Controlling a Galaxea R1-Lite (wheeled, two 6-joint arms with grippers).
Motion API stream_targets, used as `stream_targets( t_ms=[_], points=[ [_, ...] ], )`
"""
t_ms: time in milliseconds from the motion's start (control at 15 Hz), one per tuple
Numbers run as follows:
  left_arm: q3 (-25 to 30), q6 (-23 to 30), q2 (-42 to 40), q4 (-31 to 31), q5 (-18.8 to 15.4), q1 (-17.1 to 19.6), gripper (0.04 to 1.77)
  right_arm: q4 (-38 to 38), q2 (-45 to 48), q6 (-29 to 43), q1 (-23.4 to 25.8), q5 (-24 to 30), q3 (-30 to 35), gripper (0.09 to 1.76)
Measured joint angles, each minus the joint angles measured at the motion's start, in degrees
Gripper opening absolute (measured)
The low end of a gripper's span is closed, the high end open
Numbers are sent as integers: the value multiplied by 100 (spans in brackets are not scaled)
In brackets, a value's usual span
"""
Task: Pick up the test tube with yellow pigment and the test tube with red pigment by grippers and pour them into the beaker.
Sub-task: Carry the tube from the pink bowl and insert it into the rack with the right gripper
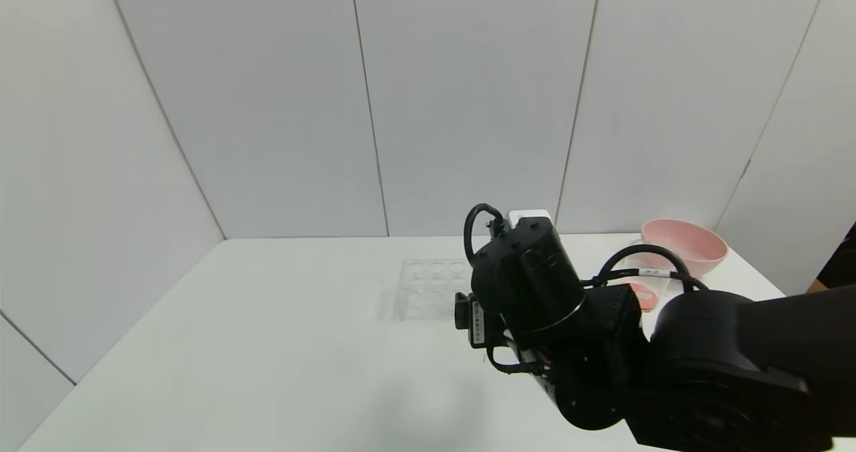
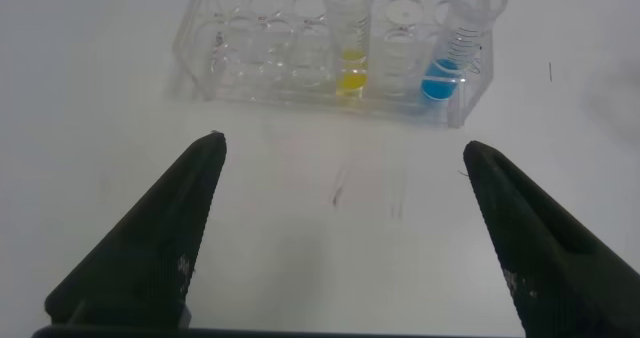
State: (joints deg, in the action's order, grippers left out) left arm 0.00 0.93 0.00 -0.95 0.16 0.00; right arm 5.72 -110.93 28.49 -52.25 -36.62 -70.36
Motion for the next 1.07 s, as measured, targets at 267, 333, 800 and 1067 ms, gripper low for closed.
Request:
stream_targets(
  t_ms=[267, 333, 800, 1067],
  points=[
    [0, 2, 0, -2, 0, 0, 172, 260, -695, 20, -1, -49, -500, 170],
    [0, 2, 0, -2, 0, 0, 172, 260, -855, 5, 13, -85, -623, 171],
    [0, 2, 0, -2, 0, 0, 172, 301, -1685, -315, 394, -150, -1379, 171],
    [0, 2, 0, -2, -2, 0, 172, 306, -2041, -506, 578, -145, -1902, 171]
  ],
)
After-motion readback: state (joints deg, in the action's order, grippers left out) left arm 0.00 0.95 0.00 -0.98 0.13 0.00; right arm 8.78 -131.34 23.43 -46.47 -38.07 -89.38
